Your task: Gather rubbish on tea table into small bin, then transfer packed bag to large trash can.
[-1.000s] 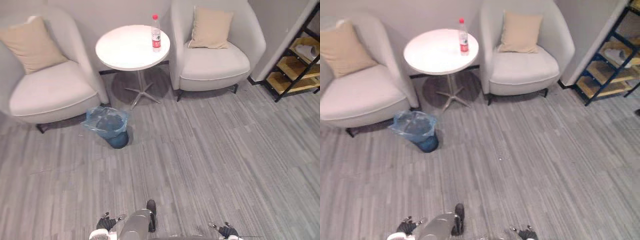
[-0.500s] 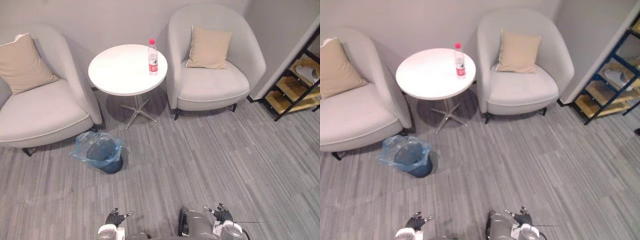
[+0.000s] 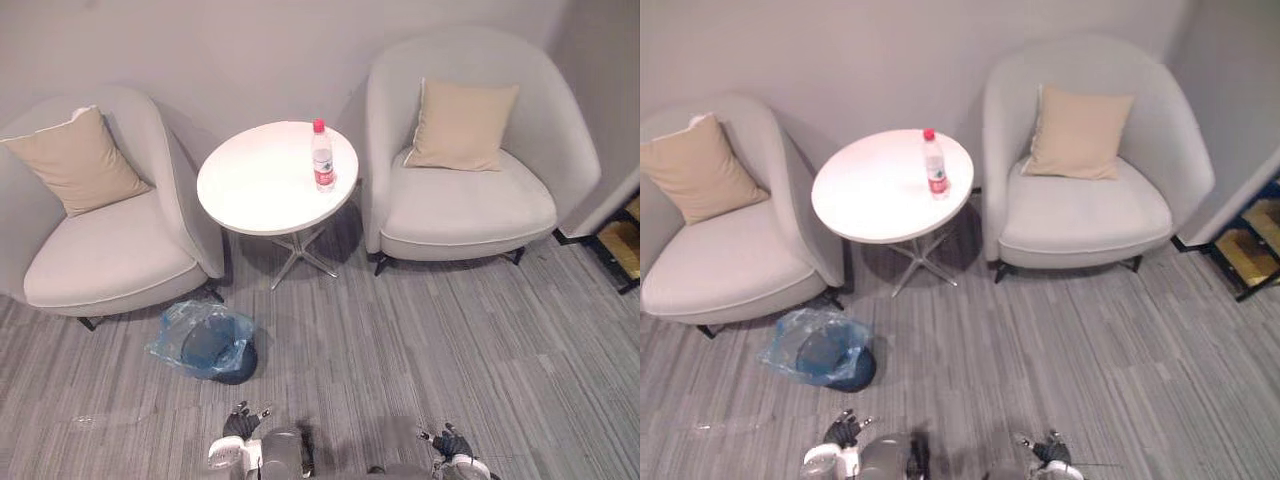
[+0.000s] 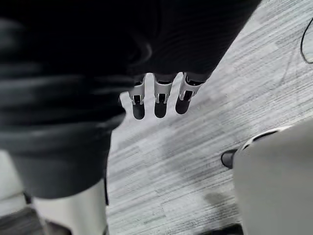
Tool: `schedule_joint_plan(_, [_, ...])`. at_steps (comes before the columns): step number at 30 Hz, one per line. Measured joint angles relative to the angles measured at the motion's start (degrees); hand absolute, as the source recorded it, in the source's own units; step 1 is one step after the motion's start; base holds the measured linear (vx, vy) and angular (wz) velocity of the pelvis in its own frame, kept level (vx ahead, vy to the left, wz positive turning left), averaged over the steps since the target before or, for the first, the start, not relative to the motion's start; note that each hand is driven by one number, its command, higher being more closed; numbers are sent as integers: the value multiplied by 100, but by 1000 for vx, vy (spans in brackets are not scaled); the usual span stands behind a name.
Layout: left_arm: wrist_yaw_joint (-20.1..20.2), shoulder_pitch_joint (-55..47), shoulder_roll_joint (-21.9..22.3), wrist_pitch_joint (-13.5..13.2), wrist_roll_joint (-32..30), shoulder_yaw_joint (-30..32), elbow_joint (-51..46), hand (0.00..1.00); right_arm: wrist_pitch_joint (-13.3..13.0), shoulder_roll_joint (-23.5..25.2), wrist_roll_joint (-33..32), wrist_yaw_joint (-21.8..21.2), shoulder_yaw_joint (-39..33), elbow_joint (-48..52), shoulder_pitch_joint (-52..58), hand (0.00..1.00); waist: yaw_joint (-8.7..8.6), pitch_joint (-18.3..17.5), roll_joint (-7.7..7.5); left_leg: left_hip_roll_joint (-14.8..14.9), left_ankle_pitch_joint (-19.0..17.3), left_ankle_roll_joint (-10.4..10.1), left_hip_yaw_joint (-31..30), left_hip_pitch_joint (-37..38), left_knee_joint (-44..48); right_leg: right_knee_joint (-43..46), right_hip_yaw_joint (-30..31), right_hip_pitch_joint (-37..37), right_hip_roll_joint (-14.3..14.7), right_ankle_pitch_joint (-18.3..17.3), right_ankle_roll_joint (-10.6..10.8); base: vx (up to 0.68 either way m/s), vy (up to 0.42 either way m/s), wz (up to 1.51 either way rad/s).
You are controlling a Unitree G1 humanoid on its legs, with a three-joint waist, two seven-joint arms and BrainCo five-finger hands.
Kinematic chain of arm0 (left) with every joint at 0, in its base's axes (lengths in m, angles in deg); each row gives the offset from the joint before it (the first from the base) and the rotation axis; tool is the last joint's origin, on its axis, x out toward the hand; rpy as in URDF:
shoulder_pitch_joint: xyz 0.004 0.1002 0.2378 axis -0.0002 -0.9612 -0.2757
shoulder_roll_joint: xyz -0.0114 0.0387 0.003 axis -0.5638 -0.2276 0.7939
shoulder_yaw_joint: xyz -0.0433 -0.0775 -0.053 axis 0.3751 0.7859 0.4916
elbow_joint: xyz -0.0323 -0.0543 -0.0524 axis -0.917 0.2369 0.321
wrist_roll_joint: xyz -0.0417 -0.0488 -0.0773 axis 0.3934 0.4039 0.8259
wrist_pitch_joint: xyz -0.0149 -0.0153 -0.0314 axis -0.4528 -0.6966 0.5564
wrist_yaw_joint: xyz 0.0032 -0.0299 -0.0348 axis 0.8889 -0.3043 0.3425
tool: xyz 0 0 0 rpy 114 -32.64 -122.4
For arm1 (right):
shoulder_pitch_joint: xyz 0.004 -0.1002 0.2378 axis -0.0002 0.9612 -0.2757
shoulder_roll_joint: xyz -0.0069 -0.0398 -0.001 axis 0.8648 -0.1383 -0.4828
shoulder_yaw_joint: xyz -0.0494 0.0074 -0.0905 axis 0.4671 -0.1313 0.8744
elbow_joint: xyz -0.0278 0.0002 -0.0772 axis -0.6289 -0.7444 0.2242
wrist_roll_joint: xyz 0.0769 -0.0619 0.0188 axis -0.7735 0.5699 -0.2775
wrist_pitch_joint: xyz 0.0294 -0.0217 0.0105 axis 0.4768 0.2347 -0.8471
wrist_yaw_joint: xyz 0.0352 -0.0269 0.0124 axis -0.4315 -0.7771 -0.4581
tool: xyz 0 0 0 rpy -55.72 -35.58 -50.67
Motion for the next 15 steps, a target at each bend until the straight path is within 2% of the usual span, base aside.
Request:
schedule_joint_plan(1, [22, 30, -63, -3, -15, -95, 28, 0, 1, 61, 7, -6, 1, -17, -57, 0, -42, -38, -40, -58, -169, 134, 53, -45, 146, 14, 109, -16, -92, 45, 76, 546, 228, -11])
schedule_joint_plan(2, [63, 53, -134, -16, -58, -138, 92, 0, 2, 109, 31, -31, -4, -20, -75, 0, -54, -38, -122, -72, -460, 185, 114, -87, 422, 236, 322, -71, -152, 39, 98, 445, 202, -4])
schedule_joint_plan(4, [73, 56, -150, -26, -65, -144, 128, 0, 9, 115, 132, -66, -13, -48, -69, 0, -29, -58, -155, -87, -699, 245, 231, 93, 503, 956, 529, -280, -209, 22, 135, 366, 187, -24])
schedule_joint_plan(5, [78, 55, -199, -30, -70, -171, 197, 0, 15, 97, 193, -84, -13, -52, -87, 0, -13, -70, -175, -151, -762, 299, 269, 307, 450, 1725, 621, -530, -270, 52, 354, 389, 184, -31])
schedule_joint_plan(6, [81, 37, -224, -21, -67, -203, 257, 0, 19, 50, 230, -121, -20, -56, -85, 0, -29, -78, -173, -226, -881, 356, 253, 684, 217, 2779, 696, -914, -353, 259, 690, 389, 156, -20])
schedule_joint_plan(7, [94, 40, -227, -16, -68, -302, 329, 0, 57, 27, 204, -207, -50, -59, -71, 0, -52, -76, -183, -290, -955, 374, 229, 923, 83, 3469, 685, -1135, -437, 302, 802, 456, 158, 4])
schedule_joint_plan(8, [147, 39, -255, -1, -76, -379, 396, 0, 49, 14, 158, -307, -200, -38, -29, 0, -110, -98, -194, -362, -1018, 385, 141, 1169, -18, 4117, 572, -1382, -543, 119, 678, 377, 104, 24])
schedule_joint_plan(10, [185, 35, -253, 21, -74, -379, 461, 0, 47, -43, 161, -336, -243, 17, -13, 0, -161, -111, -168, -365, -1039, 381, 35, 1529, -186, 4471, 137, -1757, -662, -180, 429, 343, 46, 34])
schedule_joint_plan(12, [183, 36, -244, 20, -82, -364, 481, 0, -25, -38, 160, -337, -248, 28, -17, 0, -181, -97, -124, -296, -1040, 382, -156, 1759, -301, 4115, -143, -2029, -620, -377, 266, 314, -27, 42])
schedule_joint_plan(15, [176, 10, -183, 26, -137, -284, 498, 0, -76, -28, 163, -340, -244, 112, -23, 0, -282, -69, -64, -19, -1099, 291, -513, 2050, -312, 2912, 137, -2266, -126, -386, 220, 333, -145, 61])
